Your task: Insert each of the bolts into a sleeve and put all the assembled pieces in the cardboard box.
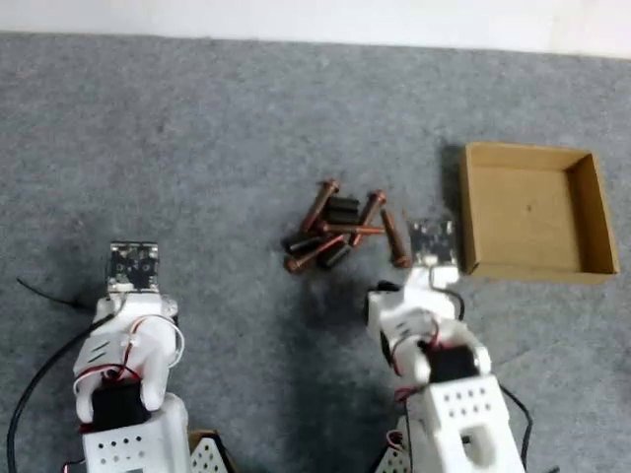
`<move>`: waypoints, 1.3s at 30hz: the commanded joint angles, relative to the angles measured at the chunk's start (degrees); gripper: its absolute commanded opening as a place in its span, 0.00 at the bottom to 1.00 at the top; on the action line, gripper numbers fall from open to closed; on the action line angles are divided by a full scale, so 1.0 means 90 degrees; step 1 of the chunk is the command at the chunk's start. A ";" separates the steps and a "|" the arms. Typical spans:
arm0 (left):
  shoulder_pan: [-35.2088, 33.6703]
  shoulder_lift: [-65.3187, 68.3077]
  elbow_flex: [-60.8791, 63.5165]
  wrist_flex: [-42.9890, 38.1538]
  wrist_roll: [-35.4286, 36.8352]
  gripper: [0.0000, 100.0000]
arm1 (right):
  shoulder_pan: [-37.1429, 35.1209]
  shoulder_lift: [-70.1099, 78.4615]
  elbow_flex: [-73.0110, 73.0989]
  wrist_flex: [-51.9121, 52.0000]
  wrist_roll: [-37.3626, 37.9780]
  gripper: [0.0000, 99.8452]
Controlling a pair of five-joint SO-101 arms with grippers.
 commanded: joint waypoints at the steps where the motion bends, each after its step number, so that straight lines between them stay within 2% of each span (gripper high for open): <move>1: -0.0239 0.0044 -0.0288 -0.0205 0.0020 0.00 | 0.0317 -0.1392 0.0415 -0.0151 0.0088 0.00; 4: 0.0063 0.0044 -0.0562 -0.0205 0.0225 0.01 | 0.0757 -0.2457 0.0816 0.0054 0.0088 0.00; 8: 0.0601 0.0054 -0.1167 -0.0322 0.0274 0.08 | 0.1011 -0.3814 0.1031 0.0952 0.0088 0.00; 13: 0.1441 0.0073 -0.1832 -0.1182 0.0283 0.06 | 0.1031 -0.3648 0.1001 0.1118 0.0098 0.00; 17: 0.2554 0.0601 -0.1851 -0.1983 0.0283 0.06 | 0.1031 -0.3795 0.1040 0.1118 0.0098 0.00; 22: 0.3766 0.2720 -0.1958 -0.2969 0.0283 0.19 | 0.1031 -0.3814 0.1050 0.1118 0.0098 0.00; 24: 0.4088 0.3766 -0.2242 -0.3243 0.0283 0.21 | 0.1031 -0.3814 0.1060 0.1118 0.0098 0.00; 27: 0.4371 0.5543 -0.3160 -0.3399 0.0244 0.21 | 0.1031 -0.3814 0.1158 0.1079 0.0107 0.00; 31: 0.4391 0.8112 -0.4879 -0.3438 0.0303 0.21 | 0.1031 -0.3814 0.1382 0.0708 0.0107 0.00; 33: 0.4420 0.9333 -0.5651 -0.3438 0.0791 0.21 | 0.1031 -0.3814 0.1431 0.0620 0.0107 0.00; 39: 0.4420 1.1951 -0.7380 -0.3370 0.4190 0.21 | 0.1031 -0.3814 0.1431 0.0620 0.0107 0.00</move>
